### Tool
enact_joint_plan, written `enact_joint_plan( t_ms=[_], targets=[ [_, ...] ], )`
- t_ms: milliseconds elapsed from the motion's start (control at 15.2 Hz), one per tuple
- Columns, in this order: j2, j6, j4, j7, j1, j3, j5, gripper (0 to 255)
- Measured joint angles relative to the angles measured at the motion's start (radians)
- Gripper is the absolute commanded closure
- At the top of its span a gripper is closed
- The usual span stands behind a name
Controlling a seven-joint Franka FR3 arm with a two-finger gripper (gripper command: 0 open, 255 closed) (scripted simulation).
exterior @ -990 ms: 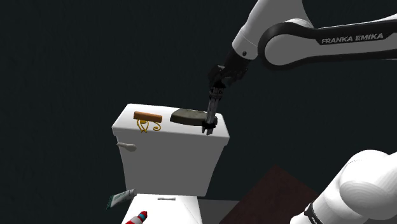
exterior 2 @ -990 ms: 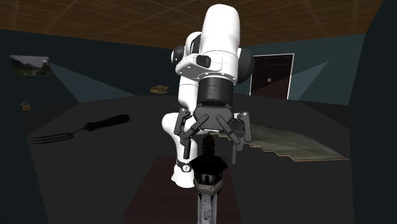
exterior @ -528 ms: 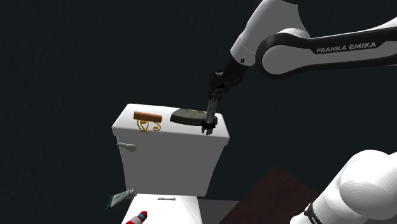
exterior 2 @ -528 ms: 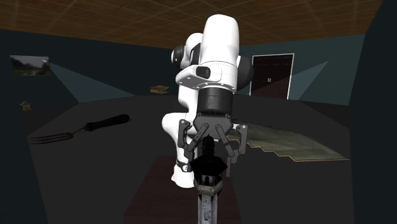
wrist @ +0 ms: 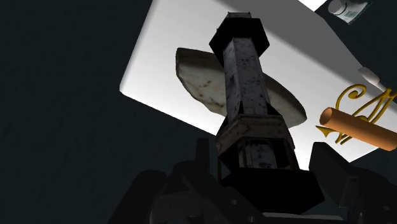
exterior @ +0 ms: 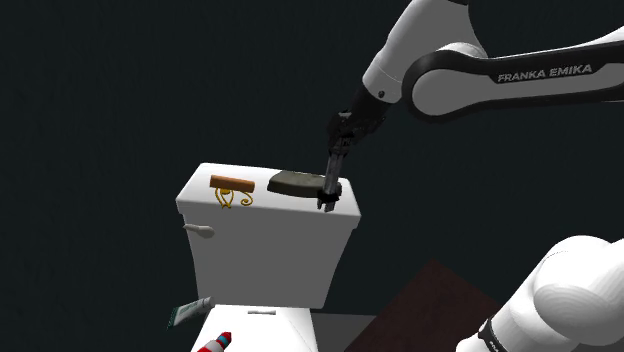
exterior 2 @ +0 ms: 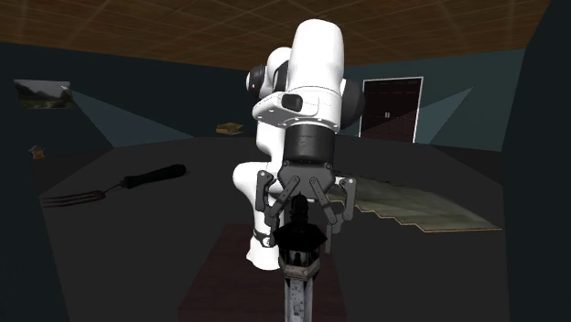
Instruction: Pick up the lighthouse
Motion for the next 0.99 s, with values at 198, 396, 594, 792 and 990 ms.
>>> enact_joint_plan(
  t_ms=[198,396,594,792,990],
  targets=[
    [-0.003,-0.035,0.031,-0.006,0.001,-0.004,0.003,255],
    [-0.003,-0.073,0.070,-0.013,0.000,-0.007,0.004,255],
    [-0.007,-0.112,0.105,-0.019,0.001,-0.011,0.007,255],
    [-0.003,-0.154,0.152,-0.023,0.000,-0.012,0.007,255],
    [-0.002,-0.189,0.187,-0.032,-0.001,-0.018,0.009,255]
  ],
)
